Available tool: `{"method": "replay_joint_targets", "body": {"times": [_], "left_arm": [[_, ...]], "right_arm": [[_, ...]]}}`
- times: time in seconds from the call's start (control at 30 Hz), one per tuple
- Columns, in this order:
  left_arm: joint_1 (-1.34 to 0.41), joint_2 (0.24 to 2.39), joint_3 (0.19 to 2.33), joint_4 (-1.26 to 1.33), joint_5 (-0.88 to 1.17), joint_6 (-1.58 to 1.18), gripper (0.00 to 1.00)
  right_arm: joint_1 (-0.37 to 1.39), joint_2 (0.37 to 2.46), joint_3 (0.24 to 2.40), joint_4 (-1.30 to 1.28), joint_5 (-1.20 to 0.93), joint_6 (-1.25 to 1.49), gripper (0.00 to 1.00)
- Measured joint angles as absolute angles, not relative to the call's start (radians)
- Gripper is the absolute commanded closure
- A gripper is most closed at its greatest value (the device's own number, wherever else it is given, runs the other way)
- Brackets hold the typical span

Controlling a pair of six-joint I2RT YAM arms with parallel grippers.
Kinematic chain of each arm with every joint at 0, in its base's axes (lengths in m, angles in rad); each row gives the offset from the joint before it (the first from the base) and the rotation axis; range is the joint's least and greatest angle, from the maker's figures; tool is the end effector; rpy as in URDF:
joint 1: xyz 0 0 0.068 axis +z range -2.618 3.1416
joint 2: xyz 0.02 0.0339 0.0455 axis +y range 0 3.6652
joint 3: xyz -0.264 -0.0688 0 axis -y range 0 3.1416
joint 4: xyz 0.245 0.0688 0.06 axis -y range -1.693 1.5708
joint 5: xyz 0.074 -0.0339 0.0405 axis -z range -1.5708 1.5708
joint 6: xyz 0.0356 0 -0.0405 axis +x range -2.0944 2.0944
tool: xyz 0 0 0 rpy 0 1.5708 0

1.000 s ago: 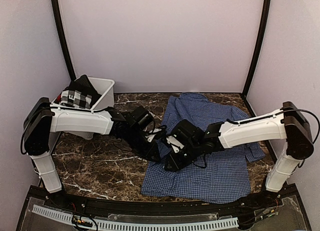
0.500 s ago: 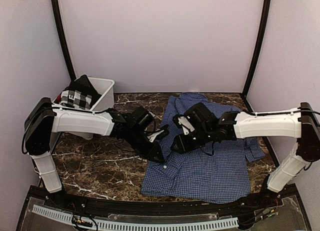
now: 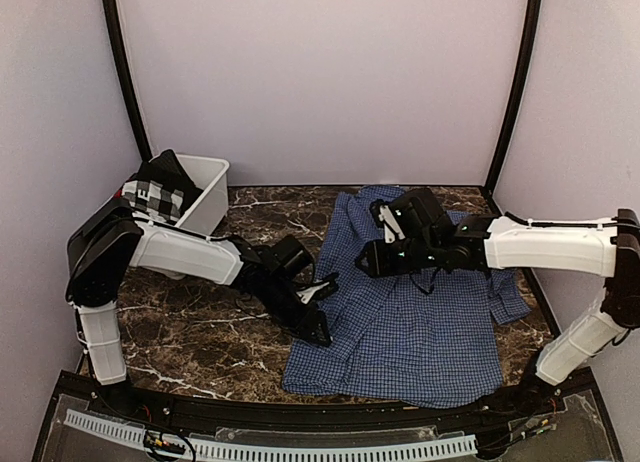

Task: Fold and stack the long sleeve shirts
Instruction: Adjust the sleeve at the center of the board.

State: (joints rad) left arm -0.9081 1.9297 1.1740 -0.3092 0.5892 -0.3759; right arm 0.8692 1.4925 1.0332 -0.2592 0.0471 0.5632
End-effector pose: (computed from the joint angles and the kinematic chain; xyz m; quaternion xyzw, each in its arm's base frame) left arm 0.2197 -0.3136 0.1457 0.3137 0.8748 -0.3685 0.0235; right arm 0.2130 0.2495 0.2497 -0.1291 0.9012 0.2551 0.3258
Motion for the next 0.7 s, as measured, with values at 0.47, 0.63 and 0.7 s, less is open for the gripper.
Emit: {"method": "replay_joint_targets", "body": {"times": [0.47, 0.63, 0.7], "left_arm": [[-0.777, 1.83, 1.332, -0.338, 0.489, -0.395, 0.46], [-0.735, 1.991, 1.537, -0.326, 0.426, -0.373, 0.5], [-0.736, 2.062, 1.603, -0.33, 0.398, -0.366, 0.51]], "right_arm": [[0.835, 1.425, 1.034, -0.165, 0.19, 0.551, 0.52], [0.818, 1.425, 1.036, -0.136, 0.213, 0.551, 0.52], [0.809, 1.425, 1.036, -0.126, 0.222, 0.552, 0.51]]}}
